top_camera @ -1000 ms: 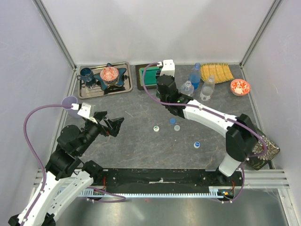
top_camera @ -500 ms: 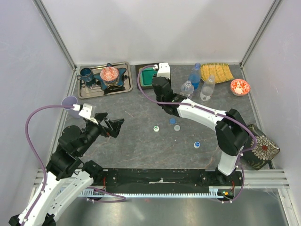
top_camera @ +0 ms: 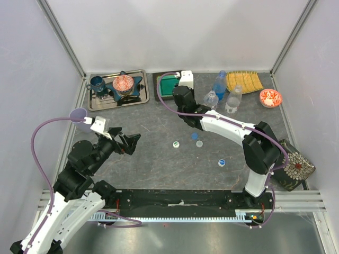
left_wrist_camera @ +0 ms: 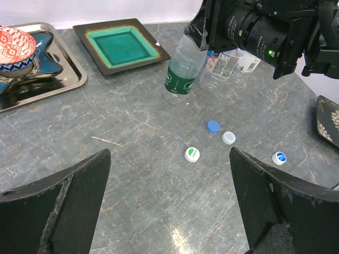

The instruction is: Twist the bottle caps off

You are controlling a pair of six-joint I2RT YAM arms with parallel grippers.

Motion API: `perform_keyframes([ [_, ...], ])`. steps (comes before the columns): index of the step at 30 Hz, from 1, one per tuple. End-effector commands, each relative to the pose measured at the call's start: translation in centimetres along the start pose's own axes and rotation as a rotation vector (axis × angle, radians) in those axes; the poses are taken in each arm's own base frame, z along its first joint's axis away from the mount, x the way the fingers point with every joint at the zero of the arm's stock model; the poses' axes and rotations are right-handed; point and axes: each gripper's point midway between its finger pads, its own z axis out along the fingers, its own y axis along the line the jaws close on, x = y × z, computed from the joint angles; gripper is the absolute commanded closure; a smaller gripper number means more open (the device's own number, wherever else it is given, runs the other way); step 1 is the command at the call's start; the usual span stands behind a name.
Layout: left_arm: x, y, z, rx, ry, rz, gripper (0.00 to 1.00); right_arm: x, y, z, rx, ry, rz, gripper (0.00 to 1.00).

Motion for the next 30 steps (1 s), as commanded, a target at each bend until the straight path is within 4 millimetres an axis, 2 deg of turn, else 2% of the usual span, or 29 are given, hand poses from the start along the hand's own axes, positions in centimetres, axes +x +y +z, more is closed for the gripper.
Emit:
perform_keyframes([
  [1,0.0,0.0,0.5,0.000,-0.002,-0.007,0.01,0.3,-0.2,0.1,-0.001,0.022,0.008,0.57],
  [4,0.0,0.0,0.5,-0.001,0.001,-0.007,0.01,-0.3,-0.3,-0.1,0.002,0.017,0.016,0.42],
  [7,0.0,-0.1,0.6,0.004,0.002,-0.008,0.00,-1.0,-0.2,-0.3,-0.002,0.011,0.025,0.35],
  [16,0.0,-0.2,0.5,0.006,0.001,-0.008,0.00,-3.0,0.0,-0.7,-0.018,-0.008,0.047,0.27],
  [23,0.0,-0.1,0.6,0.005,0.004,-0.005,0.01,-3.9,0.1,-0.9,-0.029,-0.020,0.062,0.21],
  [26,0.0,-0.1,0.6,0.005,0.004,-0.005,0.01,-3.7,0.2,-1.1,-0.039,-0.002,0.047,0.19],
  [30,0.0,0.0,0.8,-0.004,0.008,-0.012,0.00,-5.7,0.0,-1.9,-0.055,-0.028,0.073,0.14],
])
